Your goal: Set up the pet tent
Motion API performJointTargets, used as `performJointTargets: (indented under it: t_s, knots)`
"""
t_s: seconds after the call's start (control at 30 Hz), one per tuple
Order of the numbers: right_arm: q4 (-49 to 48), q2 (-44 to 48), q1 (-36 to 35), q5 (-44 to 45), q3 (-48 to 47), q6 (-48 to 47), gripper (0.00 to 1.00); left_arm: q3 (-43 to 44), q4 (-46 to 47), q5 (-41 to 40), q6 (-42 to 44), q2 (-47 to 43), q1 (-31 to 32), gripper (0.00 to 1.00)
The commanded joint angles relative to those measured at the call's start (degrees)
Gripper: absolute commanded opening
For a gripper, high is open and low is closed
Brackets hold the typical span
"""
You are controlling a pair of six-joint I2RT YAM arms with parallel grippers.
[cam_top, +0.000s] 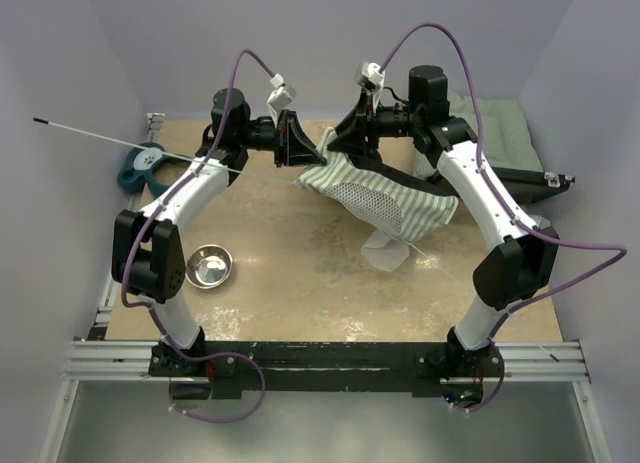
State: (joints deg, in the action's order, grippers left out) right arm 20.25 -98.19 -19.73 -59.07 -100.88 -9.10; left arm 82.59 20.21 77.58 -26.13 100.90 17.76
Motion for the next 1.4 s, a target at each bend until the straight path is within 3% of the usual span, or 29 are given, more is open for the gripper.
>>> performJointTargets:
  t_s: [0.0,0.1,0.17,0.33,0.47,0.57,0.67,0.77,0.9,1.0,1.2,1.37]
  knots:
    - [0.7,0.9,0.1,0.5,-0.3,-1.2,0.34,5.4,-12.4,-2.7,14.4,-3.3,0.1,0.00]
    - [2.9,1.1,0.1,0.5,-0.5,-4.1,0.17,6.1,-15.7,-4.2,17.6,-3.9,-0.4,0.00]
    - [5.2,1.0,0.2,0.7,-0.9,-7.1,0.10,6.1,-15.0,-5.3,17.3,-4.1,-1.3,0.00]
    - [9.8,0.5,0.1,1.2,-1.5,-11.4,0.11,6.4,-11.7,-4.6,14.5,-3.9,-2.6,0.00]
    - [9.5,-0.6,0.1,1.1,-3.4,-11.0,0.24,6.1,-14.8,-3.3,18.6,-4.4,-2.0,0.00]
    - [8.8,-1.2,0.1,1.1,-4.8,-10.6,0.39,6.0,-18.4,-2.8,21.9,-4.5,-1.8,0.00]
    - [8.0,-1.3,0.1,0.3,-5.6,-9.4,0.62,6.4,-22.1,-2.8,25.3,-4.7,-1.7,0.00]
    - [6.0,-1.0,0.0,-0.3,-5.8,-7.8,0.73,7.0,-24.9,-2.5,28.6,-4.7,-1.7,0.00]
    - [2.3,-1.5,0.0,0.1,-5.6,-4.7,0.81,7.1,-25.8,-2.3,29.9,-4.8,-1.5,0.00]
    - [2.2,-2.5,-0.5,0.1,-6.2,-4.9,0.82,7.3,-26.4,-2.3,30.5,-4.8,-1.4,0.00]
    - [4.0,-4.1,-1.3,-0.4,-5.8,-7.9,0.75,8.0,-26.8,-2.2,30.6,-4.5,-1.3,0.00]
    - [4.7,-4.3,-1.4,-1.4,-6.1,-8.7,0.23,8.6,-27.8,-3.4,30.9,-4.5,-1.5,0.00]
